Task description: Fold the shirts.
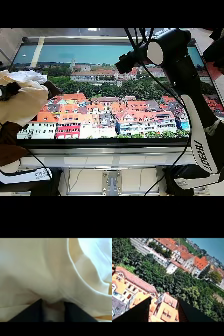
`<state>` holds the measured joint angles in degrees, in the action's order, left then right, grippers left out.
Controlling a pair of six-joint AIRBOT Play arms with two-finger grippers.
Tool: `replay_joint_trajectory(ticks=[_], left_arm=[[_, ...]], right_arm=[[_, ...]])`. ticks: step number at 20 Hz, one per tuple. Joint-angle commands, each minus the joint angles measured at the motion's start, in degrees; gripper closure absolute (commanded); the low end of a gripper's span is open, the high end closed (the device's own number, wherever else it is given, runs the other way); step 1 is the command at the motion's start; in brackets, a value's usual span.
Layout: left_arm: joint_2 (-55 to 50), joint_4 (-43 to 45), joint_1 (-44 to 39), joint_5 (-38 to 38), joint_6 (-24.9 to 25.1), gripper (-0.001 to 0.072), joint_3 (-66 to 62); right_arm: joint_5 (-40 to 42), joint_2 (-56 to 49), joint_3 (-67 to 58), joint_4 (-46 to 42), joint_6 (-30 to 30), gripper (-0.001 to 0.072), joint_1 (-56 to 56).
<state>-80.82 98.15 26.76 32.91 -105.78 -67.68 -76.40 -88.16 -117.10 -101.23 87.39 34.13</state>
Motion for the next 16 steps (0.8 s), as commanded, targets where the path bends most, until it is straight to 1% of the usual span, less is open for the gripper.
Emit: replay_joint_trajectory(ticks=[1, 5, 7, 9, 11, 13, 14, 16], left_arm=[[-0.74, -2.40, 0.00, -1.55, -0.09, 0.0697, -0.07], [3.23, -2.45, -0.31, -4.11, -0.09, 0.0698, -0.07], [8.57, -2.47, -0.74, -7.58, -0.11, 0.0698, -0.09], [15.02, -4.96, -1.60, -10.34, -0.09, 0.0699, -0.13], [21.20, -8.37, -3.63, -10.56, -0.09, 0.0699, -0.26], [26.53, -14.93, -7.78, -10.38, 0.11, 0.0698, -0.26], [28.74, -18.03, -11.21, -10.38, 0.17, 0.0699, -0.26], [31.36, -20.81, -20.41, -8.52, 0.35, 0.0699, -0.26]], right_arm=[[-0.50, -1.01, 0.37, 1.09, 0.02, 0.0326, -1.95], [-0.48, -1.01, 0.31, 0.85, 0.00, 0.0327, -1.95], [-0.55, -0.74, 0.31, 0.74, 0.02, 0.0328, -1.95], [-0.83, -0.13, 0.00, 0.74, 0.02, 0.0328, -1.95], [-1.51, 1.27, -0.04, 0.55, 0.02, 0.0329, -1.95], [-4.02, 3.69, -0.24, -1.33, 0.02, 0.0329, -1.95], [-5.68, 5.40, -0.26, -2.67, 0.00, 0.0329, -1.95], [-8.85, 10.10, -0.26, -4.63, -0.02, 0.0329, -2.14]])
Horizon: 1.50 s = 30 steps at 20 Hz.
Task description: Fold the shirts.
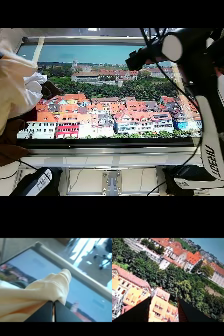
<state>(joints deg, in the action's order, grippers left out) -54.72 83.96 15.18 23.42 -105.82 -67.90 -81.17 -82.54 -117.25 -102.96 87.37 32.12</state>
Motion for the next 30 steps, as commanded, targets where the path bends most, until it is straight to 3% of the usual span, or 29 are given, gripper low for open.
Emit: replay_joint_trajectory(ticks=[1, 5, 9, 13, 14, 15, 16, 20, 22, 24, 27, 30], left_arm=[[5.64, -6.58, -14.25, 3.45, 0.39, 0.0698, -0.02], [2.10, -6.43, -36.70, 12.98, 0.39, 0.0698, 0.00], [-7.34, -6.43, -50.75, 11.28, 0.39, 0.0697, 0.00], [-16.41, -6.47, -54.49, 2.25, 0.35, 0.0693, -0.07], [-17.11, -6.16, -54.07, 0.39, 0.35, 0.0560, -0.09], [-16.96, -5.77, -52.74, -1.07, 0.37, 0.0185, -0.15], [-16.11, -5.75, -50.18, -1.79, 0.35, -0.0013, -0.44], [-5.53, 0.22, -32.44, 3.74, 0.33, -0.0006, -0.57], [1.88, 5.11, -20.26, 13.25, 0.28, -0.0005, -0.24], [8.37, 6.58, -7.72, 24.33, 0.13, -0.0004, 2.32], [15.78, 5.05, 6.29, 35.43, -3.80, -0.0002, 13.77], [18.86, -7.67, 12.09, 34.05, -5.22, -0.0002, 26.75]], right_arm=[[-5.11, 7.37, -0.11, -4.11, 0.00, 0.0329, -0.11], [-4.26, 18.62, -0.11, -5.68, 0.02, 0.0329, -0.11], [-2.29, 26.93, -0.11, -5.77, 0.02, 0.0329, -0.11], [0.76, 29.68, -0.11, -6.71, 0.00, 0.0329, -0.11], [1.11, 29.51, -0.09, -7.02, -0.02, 0.0329, -0.11], [1.49, 29.20, 0.22, -7.61, -0.11, 0.0329, -0.11], [1.44, 28.83, 0.50, -8.87, -1.25, 0.0329, -0.11], [-0.52, 27.04, 0.52, -24.41, -6.45, 0.0329, -0.50], [-2.08, 26.93, 0.52, -32.00, -6.62, 0.0329, -4.15], [-4.66, 26.91, 0.59, -32.72, -6.10, 0.0329, -12.59], [-10.84, 26.88, 6.01, -24.94, -2.34, 0.0329, -30.27], [-16.35, 26.91, 19.54, 4.35, -2.43, 0.0329, -48.85]])
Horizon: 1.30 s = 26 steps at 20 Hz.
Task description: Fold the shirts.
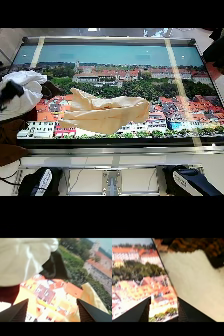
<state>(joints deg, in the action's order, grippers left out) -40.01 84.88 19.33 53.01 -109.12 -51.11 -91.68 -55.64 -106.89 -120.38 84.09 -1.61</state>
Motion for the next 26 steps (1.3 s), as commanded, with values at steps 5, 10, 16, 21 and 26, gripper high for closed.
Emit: replay_joint_trajectory(ticks=[5, 10, 16, 21, 26], left_arm=[[3.85, -25.49, 8.15, 0.09, -4.70, -0.0001, 24.92], [3.80, -33.46, 7.87, -1.99, -4.70, 0.0000, 30.34], [-2.75, -38.05, -1.40, -11.02, -4.70, 0.0001, 31.89], [-12.02, -43.19, -6.49, -19.67, -5.11, 0.0003, 31.85], [-16.98, -48.39, -6.49, -26.03, -5.09, 0.0328, 31.74]], right_arm=[[4.68, 0.04, 41.72, 55.49, -3.30, 0.0329, -24.72], [18.34, 0.02, 62.29, 55.74, -4.76, 0.0328, -20.13], [25.55, 0.04, 63.78, 58.90, -4.79, 0.0329, -15.78], [25.20, 0.04, 63.78, 58.75, -4.79, 0.0329, -15.02], [25.18, 0.04, 63.78, 58.95, -4.76, 0.0329, -15.02]])
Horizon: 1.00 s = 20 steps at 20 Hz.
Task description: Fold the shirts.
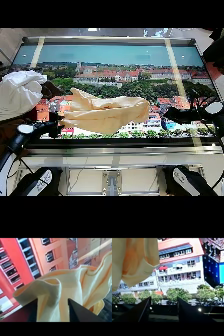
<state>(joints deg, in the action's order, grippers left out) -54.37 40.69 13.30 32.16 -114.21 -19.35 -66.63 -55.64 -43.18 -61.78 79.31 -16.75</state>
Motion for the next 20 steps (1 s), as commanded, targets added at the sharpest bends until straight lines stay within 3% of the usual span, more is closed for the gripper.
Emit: replay_joint_trajectory(ticks=[1, 2, 3, 9, 13, 16, 20], left_arm=[[-2.58, -4.76, -0.46, -6.58, 0.04, 0.0464, -0.02], [-2.58, -4.79, -0.46, -7.54, 0.26, 0.0637, -0.07], [-2.58, -4.76, -0.46, -7.87, 0.61, 0.0696, -0.07], [-2.54, -4.76, -0.46, -8.59, 2.80, 0.0696, -0.07], [-2.34, -4.76, -0.46, -8.59, 2.82, 0.0696, -0.07], [-1.90, -4.76, -0.46, -8.57, 2.82, 0.0696, -0.07], [-1.03, -4.76, -0.46, -8.66, 2.82, 0.0696, -0.07]], right_arm=[[0.13, 0.04, 0.07, 0.44, 0.04, 0.0329, 0.13], [0.13, 0.04, 0.07, 0.50, 0.04, 0.0329, 0.13], [0.13, 0.04, 0.09, 0.48, 0.04, 0.0329, 0.13], [4.46, -4.20, 1.18, 4.37, -0.52, 0.0329, 0.13], [7.76, -14.38, 1.79, 14.12, -7.15, 0.0329, 3.65], [14.45, -21.24, 1.73, 16.81, -7.41, 0.0329, 8.98], [16.83, -24.92, 1.62, 19.02, -7.43, 0.0328, 10.84]])
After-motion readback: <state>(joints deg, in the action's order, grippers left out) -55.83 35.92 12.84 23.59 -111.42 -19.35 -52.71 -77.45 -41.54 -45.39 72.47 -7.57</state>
